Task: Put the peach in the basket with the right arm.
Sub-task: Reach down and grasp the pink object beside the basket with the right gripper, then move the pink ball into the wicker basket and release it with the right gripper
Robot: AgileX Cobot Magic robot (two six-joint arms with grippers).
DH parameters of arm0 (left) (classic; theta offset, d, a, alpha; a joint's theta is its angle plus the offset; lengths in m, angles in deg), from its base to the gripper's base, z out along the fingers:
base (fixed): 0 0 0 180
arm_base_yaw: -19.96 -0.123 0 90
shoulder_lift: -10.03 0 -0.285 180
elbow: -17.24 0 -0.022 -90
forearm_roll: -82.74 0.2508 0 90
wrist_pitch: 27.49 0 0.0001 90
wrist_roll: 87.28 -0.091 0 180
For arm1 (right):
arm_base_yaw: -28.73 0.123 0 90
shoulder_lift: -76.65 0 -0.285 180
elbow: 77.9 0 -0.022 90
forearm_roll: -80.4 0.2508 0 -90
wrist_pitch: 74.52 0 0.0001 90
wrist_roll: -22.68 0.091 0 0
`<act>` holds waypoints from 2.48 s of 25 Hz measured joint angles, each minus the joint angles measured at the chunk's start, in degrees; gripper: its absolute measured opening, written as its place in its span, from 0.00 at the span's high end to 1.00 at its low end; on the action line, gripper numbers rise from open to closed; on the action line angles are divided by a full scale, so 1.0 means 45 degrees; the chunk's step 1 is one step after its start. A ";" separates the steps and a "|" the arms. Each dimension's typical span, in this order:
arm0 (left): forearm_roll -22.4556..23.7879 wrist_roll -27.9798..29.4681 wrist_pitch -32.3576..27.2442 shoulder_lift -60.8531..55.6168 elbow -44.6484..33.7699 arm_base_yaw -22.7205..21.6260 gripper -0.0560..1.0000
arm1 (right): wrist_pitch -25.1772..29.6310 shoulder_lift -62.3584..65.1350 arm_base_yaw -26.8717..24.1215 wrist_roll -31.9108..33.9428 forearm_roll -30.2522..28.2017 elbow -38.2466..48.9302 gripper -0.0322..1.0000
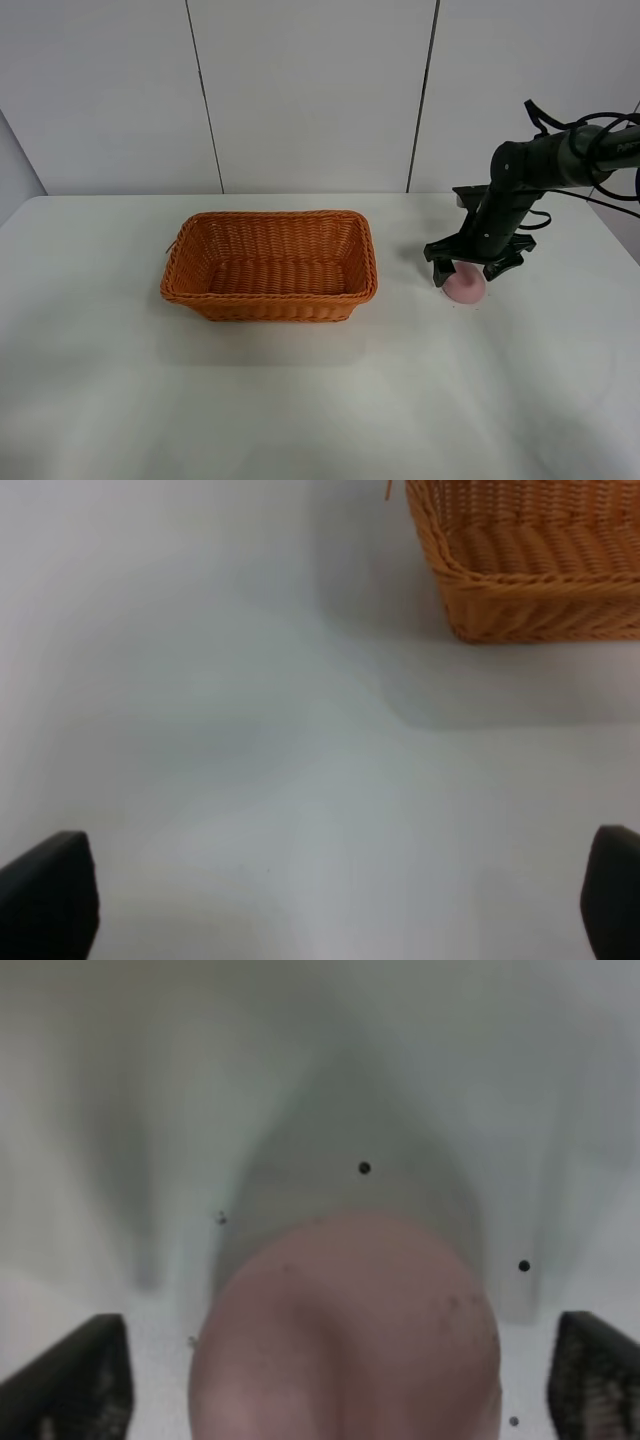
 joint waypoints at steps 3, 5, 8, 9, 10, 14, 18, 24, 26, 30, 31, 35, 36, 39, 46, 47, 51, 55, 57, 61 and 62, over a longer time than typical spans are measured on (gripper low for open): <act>0.0000 0.0000 0.0000 0.0000 0.0000 0.0000 0.01 | 0.0000 0.0000 0.0000 0.0121 0.0000 0.0000 0.51; 0.0000 0.0000 0.0000 0.0000 0.0000 0.0000 0.01 | 0.0040 0.0000 0.0000 0.0204 0.0000 0.0000 0.62; 0.0000 0.0000 0.0000 0.0000 0.0000 0.0000 0.01 | 0.0084 0.0000 0.0000 0.0251 0.0000 0.0000 0.85; 0.0000 0.0000 0.0000 0.0000 0.0000 0.0000 0.01 | 0.0084 0.0012 0.0000 0.0274 0.0000 0.0000 0.91; 0.0000 0.0000 0.0000 0.0000 0.0000 0.0000 0.01 | 0.0095 0.0011 0.0000 0.0274 0.0000 -0.0012 0.95; 0.0000 0.0000 0.0000 0.0000 0.0000 0.0000 0.01 | 0.0330 0.0125 0.0000 0.0228 -0.0096 -0.0104 0.97; 0.0000 0.0000 0.0000 0.0000 0.0000 0.0000 0.01 | 0.1500 0.0474 0.0000 0.0085 -0.0333 -0.0990 0.97; 0.0000 0.0000 0.0000 0.0000 0.0000 0.0000 0.01 | 0.3763 0.1302 0.0000 0.0044 -0.0386 -0.3866 0.97; 0.0000 0.0000 0.0000 0.0000 0.0000 0.0000 0.01 | 0.4207 0.1361 0.0000 0.0044 -0.0386 -0.4630 0.97; 0.0000 0.0000 0.0000 0.0000 0.0000 0.0000 0.01 | 0.4585 0.1362 0.0017 0.0044 -0.0386 -0.5489 0.97; 0.0000 0.0000 0.0000 0.0000 0.0000 0.0000 0.01 | 0.4695 0.1362 0.0066 0.0044 -0.0432 -0.5630 0.97; 0.0000 0.0000 0.0000 0.0000 0.0000 0.0000 0.01 | 0.5169 0.1362 0.0633 0.0044 -0.0666 -0.6152 0.97; 0.0000 0.0000 0.0000 0.0000 0.0000 0.0000 0.01 | 0.5237 0.1362 0.0909 0.0044 -0.0681 -0.6331 0.97; 0.0000 0.0000 0.0000 0.0000 0.0000 0.0000 0.01 | 0.5328 0.1362 0.1909 0.0044 -0.0681 -0.6797 0.97; 0.0000 0.0000 0.0000 0.0000 0.0000 0.0000 0.01 | 0.5167 0.1362 0.4551 0.0057 -0.0657 -0.6955 0.97; 0.0000 0.0000 0.0000 0.0000 0.0000 0.0000 0.01 | 0.4993 0.1362 0.4858 0.0124 -0.0657 -0.6955 0.97; 0.0000 0.0000 0.0000 0.0000 0.0000 0.0000 0.01 | 0.4237 0.1275 0.6095 0.0290 -0.0634 -0.6955 0.97; 0.0000 0.0000 0.0000 0.0000 0.0000 0.0000 0.01 | 0.3369 0.0595 0.6998 0.0324 -0.0604 -0.6955 0.97; 0.0000 0.0000 0.0000 0.0000 0.0000 0.0000 0.01 | 0.2798 0.0030 0.7259 0.0324 -0.0604 -0.6955 0.97; 0.0000 0.0000 0.0000 0.0000 0.0000 0.0000 0.01 | 0.1425 -0.1251 0.7344 0.0324 -0.0503 -0.6955 0.97; 0.0000 0.0000 0.0000 0.0000 0.0000 0.0000 0.01 | 0.1179 -0.1558 0.7329 0.0330 -0.0578 -0.6955 0.97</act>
